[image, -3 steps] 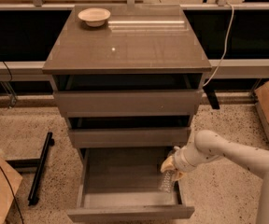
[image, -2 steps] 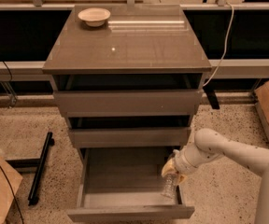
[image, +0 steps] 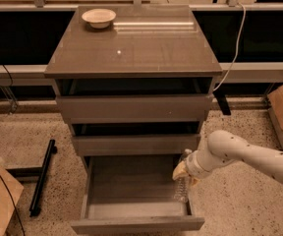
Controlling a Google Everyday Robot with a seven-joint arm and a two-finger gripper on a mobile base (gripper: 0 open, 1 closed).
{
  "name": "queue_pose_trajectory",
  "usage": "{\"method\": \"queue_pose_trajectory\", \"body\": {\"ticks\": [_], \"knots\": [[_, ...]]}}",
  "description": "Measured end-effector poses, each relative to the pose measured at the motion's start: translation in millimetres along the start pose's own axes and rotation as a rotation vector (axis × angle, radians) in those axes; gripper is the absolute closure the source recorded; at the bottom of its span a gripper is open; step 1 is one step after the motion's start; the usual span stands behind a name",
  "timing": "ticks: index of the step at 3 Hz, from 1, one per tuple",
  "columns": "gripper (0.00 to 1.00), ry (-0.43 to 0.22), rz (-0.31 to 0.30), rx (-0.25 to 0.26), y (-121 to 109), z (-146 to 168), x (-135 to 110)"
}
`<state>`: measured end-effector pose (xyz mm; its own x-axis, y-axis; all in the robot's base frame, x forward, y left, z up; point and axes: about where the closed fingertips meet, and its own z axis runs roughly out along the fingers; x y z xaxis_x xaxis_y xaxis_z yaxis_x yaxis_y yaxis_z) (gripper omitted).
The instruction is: Pick water bottle from bottom drawer and place on counter
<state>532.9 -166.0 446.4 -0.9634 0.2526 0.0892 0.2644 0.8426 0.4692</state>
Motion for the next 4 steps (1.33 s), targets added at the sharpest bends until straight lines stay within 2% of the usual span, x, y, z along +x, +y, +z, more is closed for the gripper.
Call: {"method": "queue_pose_trajectory", "body": {"ticks": [1, 2, 3, 4], "knots": [[1.00, -0.142, -0.071, 0.044, 22.6, -67.4, 35.4], [1.00, -0.248, -0.139, 0.084, 49.7, -131.1, 65.9], [1.00, -0.381, -0.221, 0.116, 100.8, -215.9, 69.8], [1.00, -0.424, -0.245, 0.133, 112.9, -237.1, 72.4]]}}
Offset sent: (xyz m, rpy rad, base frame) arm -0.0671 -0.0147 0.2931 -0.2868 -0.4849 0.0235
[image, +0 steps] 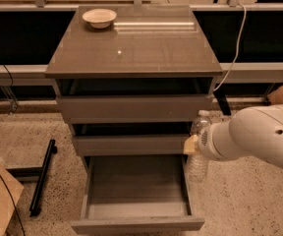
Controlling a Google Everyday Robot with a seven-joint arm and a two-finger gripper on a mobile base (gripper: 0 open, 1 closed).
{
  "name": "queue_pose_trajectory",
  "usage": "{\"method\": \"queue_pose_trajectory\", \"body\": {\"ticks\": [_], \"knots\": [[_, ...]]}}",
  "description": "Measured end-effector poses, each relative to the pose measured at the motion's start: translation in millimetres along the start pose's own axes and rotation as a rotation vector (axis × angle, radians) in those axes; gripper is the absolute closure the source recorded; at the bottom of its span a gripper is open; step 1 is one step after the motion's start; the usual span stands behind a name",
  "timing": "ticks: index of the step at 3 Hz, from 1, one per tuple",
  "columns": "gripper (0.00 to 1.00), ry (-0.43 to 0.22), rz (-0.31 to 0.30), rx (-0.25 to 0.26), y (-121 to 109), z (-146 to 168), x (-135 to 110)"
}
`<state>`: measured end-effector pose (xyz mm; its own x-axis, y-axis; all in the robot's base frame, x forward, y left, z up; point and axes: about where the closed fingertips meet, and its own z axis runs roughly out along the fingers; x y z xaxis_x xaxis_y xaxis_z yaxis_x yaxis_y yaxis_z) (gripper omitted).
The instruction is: Pick water bottle from bottom drawer and place on counter
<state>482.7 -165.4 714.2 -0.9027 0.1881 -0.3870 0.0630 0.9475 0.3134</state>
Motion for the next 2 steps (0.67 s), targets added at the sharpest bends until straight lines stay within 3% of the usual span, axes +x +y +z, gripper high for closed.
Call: {"method": "queue_pose_trajectory", "body": {"ticks": [1, 2], "knots": [[1.00, -0.007, -0.018, 0.017, 2.1, -4.0, -14.4], [1.00, -0.057, -0.089, 0.017, 17.6, -26.3, -54.7]]}}
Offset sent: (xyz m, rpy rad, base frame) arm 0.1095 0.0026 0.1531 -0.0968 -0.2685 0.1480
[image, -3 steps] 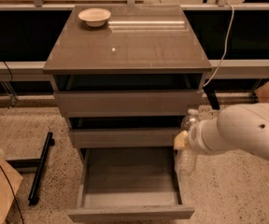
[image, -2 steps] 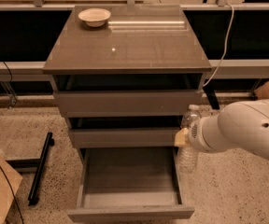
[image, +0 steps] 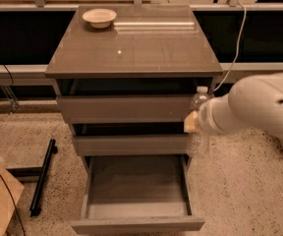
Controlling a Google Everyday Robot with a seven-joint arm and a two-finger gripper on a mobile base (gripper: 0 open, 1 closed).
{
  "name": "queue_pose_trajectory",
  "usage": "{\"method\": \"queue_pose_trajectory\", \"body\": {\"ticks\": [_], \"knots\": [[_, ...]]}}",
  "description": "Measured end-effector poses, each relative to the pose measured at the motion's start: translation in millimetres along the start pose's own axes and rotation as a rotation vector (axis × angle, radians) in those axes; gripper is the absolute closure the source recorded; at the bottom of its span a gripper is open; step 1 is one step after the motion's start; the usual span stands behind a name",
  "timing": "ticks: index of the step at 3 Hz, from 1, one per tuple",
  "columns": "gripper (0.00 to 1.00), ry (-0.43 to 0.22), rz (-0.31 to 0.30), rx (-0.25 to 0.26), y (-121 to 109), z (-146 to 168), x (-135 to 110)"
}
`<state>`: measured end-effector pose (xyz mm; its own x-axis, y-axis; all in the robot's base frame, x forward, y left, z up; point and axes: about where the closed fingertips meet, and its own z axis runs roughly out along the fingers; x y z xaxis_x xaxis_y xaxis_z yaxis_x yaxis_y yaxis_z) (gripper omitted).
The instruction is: Pick water bottle from bottom drawer and place on counter
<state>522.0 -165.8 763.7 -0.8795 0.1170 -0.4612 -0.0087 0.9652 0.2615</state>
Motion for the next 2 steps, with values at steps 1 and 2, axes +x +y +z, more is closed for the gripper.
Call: {"method": "queue_pose_trajectory", "body": {"ticks": [1, 2], "knots": [[1.00, -0.092, -0.121, -0.002, 28.7, -33.8, -75.7], [1.00, -0.138, -0.238, -0.006, 65.9, -50.8, -140.6]]}}
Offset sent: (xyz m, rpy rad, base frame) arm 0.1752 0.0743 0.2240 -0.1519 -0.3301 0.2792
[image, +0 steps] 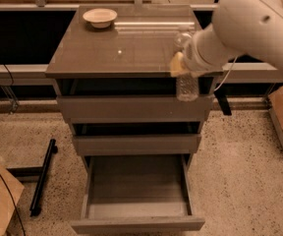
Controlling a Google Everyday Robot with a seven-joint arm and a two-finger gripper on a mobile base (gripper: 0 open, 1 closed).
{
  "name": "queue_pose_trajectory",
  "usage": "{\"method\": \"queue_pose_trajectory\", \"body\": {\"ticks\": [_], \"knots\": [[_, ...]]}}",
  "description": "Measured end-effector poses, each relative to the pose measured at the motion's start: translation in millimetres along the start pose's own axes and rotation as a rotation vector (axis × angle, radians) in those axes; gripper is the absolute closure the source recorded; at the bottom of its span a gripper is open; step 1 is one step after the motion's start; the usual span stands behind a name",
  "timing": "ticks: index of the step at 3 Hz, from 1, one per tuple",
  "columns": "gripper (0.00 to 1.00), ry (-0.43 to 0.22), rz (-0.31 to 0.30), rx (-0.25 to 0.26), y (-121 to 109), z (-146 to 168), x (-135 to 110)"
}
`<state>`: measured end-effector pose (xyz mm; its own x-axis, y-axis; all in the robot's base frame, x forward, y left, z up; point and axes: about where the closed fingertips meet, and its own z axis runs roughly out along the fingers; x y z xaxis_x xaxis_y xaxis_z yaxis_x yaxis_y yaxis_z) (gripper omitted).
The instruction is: Pick water bottle from bottom drawer and place on counter
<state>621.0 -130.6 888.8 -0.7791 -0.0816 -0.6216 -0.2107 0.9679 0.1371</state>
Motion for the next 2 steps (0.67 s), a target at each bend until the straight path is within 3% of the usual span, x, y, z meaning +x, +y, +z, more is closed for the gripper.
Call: {"method": "queue_pose_trajectory", "body": {"ticks": [1, 2], "knots": [[1.00, -0.019, -0.092, 0.000, 28.1, 9.5, -65.9], [1.00, -0.087, -0.124, -0.039, 63.7, -4.9, -116.8]]}}
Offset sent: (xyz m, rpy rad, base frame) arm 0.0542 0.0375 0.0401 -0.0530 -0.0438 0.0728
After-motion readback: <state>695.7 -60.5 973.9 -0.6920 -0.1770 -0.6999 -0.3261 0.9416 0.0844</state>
